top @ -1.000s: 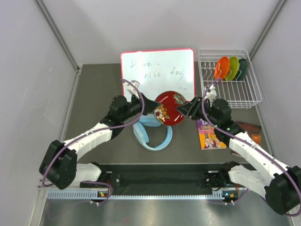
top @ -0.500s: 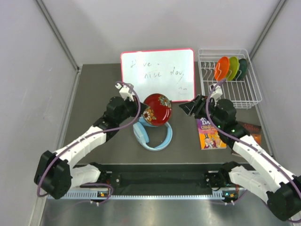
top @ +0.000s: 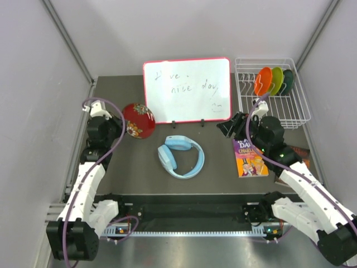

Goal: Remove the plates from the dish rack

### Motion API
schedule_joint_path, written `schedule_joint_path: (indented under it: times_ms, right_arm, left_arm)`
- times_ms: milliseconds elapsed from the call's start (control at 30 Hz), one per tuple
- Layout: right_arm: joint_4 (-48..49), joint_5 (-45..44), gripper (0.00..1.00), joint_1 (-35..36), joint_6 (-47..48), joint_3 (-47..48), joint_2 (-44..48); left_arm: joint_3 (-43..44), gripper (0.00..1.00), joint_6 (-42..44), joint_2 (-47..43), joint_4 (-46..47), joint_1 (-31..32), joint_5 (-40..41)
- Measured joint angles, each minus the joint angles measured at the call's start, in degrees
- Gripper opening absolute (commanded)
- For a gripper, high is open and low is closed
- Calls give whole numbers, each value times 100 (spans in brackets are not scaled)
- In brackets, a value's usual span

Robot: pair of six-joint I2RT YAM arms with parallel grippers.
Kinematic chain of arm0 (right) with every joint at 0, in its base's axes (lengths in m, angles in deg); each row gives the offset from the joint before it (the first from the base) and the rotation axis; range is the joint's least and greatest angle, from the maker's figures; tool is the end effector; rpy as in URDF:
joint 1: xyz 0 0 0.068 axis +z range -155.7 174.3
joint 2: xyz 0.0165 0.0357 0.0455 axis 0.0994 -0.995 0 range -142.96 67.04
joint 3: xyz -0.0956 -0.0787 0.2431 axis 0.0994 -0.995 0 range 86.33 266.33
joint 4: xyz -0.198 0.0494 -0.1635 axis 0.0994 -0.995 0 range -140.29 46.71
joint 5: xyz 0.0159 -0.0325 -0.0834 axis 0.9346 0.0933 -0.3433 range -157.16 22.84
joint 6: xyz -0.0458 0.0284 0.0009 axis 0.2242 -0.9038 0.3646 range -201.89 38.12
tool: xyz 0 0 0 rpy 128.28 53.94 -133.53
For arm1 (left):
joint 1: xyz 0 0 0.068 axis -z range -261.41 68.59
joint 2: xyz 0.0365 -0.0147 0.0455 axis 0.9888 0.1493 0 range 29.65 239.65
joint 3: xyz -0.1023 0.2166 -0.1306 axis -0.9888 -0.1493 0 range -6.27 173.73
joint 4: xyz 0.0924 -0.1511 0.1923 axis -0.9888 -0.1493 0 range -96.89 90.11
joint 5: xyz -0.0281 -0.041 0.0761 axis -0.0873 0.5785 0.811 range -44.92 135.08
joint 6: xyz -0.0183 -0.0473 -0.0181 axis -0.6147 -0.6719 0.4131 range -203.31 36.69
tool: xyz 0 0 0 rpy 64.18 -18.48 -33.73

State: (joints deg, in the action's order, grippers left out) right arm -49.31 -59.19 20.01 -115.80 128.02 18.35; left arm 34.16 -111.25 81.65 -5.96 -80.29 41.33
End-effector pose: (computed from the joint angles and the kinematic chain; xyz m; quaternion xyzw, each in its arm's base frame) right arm 0.1805 0.0924 0.3169 0.0127 0.7819 0.3559 0.5116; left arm 0.2137 -0.0065 0.2980 -0.1683 0.7893 -0.1737 0.5645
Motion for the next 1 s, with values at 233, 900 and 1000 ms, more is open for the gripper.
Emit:
schedule_joint_path:
  times_ms: [233, 900, 1000]
  right_arm:
    - [-173, 2, 66, -37, 177, 48, -7]
    - [-772, -531, 75, -354, 741, 470, -92]
    - [-903, -625, 80, -442, 839, 573, -219]
  left_arm:
    - [-883, 0, -487, -424, -492, -46, 601]
    - [-2114, 15, -1633, -804, -339, -50, 2116]
    - [-2151, 17, -1786, -828, -330, -48, 2190]
